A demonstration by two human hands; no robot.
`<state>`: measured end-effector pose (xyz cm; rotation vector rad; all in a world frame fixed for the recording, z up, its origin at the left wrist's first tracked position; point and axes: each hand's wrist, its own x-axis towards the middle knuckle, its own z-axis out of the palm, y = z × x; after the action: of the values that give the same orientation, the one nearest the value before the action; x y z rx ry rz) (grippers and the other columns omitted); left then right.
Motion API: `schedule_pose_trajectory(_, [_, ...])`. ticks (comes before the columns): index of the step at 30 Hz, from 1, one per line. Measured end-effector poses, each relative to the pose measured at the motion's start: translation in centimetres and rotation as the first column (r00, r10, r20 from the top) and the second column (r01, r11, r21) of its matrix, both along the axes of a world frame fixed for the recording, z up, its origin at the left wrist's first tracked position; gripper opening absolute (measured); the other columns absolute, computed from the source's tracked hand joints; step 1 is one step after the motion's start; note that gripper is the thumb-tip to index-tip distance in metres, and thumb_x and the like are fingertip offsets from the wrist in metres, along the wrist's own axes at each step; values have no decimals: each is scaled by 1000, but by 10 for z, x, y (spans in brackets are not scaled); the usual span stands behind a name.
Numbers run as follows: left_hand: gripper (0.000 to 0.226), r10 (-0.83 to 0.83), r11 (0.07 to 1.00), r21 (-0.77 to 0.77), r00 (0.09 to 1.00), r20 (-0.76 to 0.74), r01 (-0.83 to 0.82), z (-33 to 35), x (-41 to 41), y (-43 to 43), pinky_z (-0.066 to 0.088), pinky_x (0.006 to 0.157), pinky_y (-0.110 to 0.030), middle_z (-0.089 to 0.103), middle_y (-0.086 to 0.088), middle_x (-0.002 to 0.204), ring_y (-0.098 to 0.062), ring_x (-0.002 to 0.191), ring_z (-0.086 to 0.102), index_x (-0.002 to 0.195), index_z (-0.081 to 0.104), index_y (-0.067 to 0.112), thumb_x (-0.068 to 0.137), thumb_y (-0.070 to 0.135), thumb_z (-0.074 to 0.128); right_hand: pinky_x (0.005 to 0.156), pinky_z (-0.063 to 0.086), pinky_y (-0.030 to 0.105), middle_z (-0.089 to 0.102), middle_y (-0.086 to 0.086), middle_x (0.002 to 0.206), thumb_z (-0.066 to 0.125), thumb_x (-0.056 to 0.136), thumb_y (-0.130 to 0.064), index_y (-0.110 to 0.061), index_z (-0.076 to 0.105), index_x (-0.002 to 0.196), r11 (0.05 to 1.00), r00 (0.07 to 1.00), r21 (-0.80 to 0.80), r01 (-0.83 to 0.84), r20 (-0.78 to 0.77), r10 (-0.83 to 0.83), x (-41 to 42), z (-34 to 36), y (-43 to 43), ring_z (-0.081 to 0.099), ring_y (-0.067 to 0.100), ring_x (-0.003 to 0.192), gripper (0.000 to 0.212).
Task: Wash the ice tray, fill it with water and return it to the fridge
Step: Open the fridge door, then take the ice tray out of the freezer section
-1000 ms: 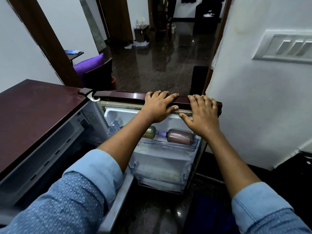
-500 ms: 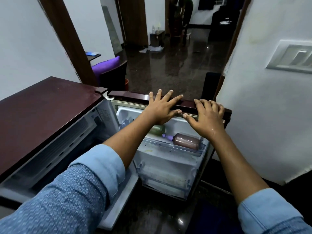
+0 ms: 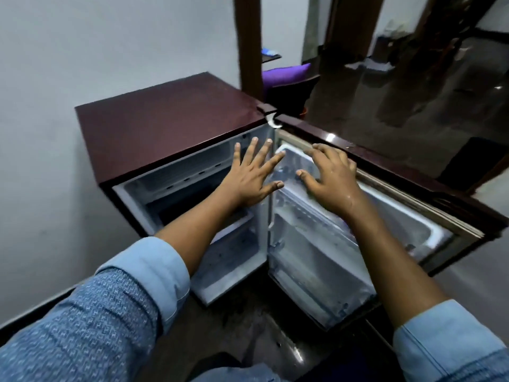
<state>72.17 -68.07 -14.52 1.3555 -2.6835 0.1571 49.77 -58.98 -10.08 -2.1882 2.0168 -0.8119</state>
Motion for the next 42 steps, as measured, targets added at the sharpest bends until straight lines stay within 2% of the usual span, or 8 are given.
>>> schedule_pose_trajectory(4, [81,137,989,57,991,-6,-136,-18,59,15,-13,124,-68,-13,-3,177,-35,161,-19,167,-5,42,99,80,15,112,39,51,53,2,145,50,97,-55,-21,59,142,981,981,45,-191,48,189,45,-11,-24,46,31,135,57])
schedule_pose_trajectory(8, [80,257,962,93,966,28,-258,-34,112,18,-12,124,-68,-14,-4,177,-36,161,-17,167,-6,41,100,79,14,114,39,49,55,8,145,61,102,-38,-15,61,141,949,951,77,-306,62,302,94,-25,-45,45,34,136,45])
schedule_pose_trajectory(15, [77,388,904,185,921,15,-384,-54,159,9,-8,125,-67,-10,-5,177,-38,162,-10,166,-7,43,103,75,22,106,45,52,62,3,136,59,102,-37,-15,65,134,934,940,117,-339,73,332,138,-54,-76,53,31,129,39])
schedule_pose_trajectory(20, [77,475,853,220,879,48,-473,-50,176,4,-1,127,-66,-11,-6,177,-38,162,-9,167,-6,41,103,74,23,105,46,55,61,6,136,55,99,-41,-14,65,135,914,926,151,-378,88,368,165,-71,-99,52,34,128,46])
schedule_pose_trajectory(28, [79,556,824,133,831,-4,-551,-81,186,-11,4,128,-64,-8,-3,177,-33,163,-9,167,2,39,100,77,20,106,45,51,60,8,139,61,102,-34,-14,63,137,881,880,-5,-473,47,473,192,-129,-147,50,34,127,40])
schedule_pose_trajectory(35, [79,563,826,42,825,-39,-562,-127,197,-44,-5,129,-63,-9,-1,177,-29,162,-15,167,0,42,99,77,21,110,43,46,56,4,147,62,102,-33,-19,59,142,858,850,-184,-479,147,506,216,-199,-190,46,27,135,43])
schedule_pose_trajectory(40, [77,633,773,0,772,-57,-634,-152,210,-68,-7,128,-62,-8,-2,177,-32,163,-11,167,2,40,100,73,17,109,46,48,59,12,144,59,99,-33,-13,58,144,818,822,-286,-499,142,551,234,-222,-242,54,33,132,50])
schedule_pose_trajectory(42, [76,666,744,23,740,-90,-667,-156,215,-77,-9,129,-60,-10,-1,177,-31,162,-12,167,1,40,101,73,20,114,43,41,56,14,148,61,100,-32,-12,52,150,814,824,-301,-497,133,551,238,-223,-263,52,33,135,55])
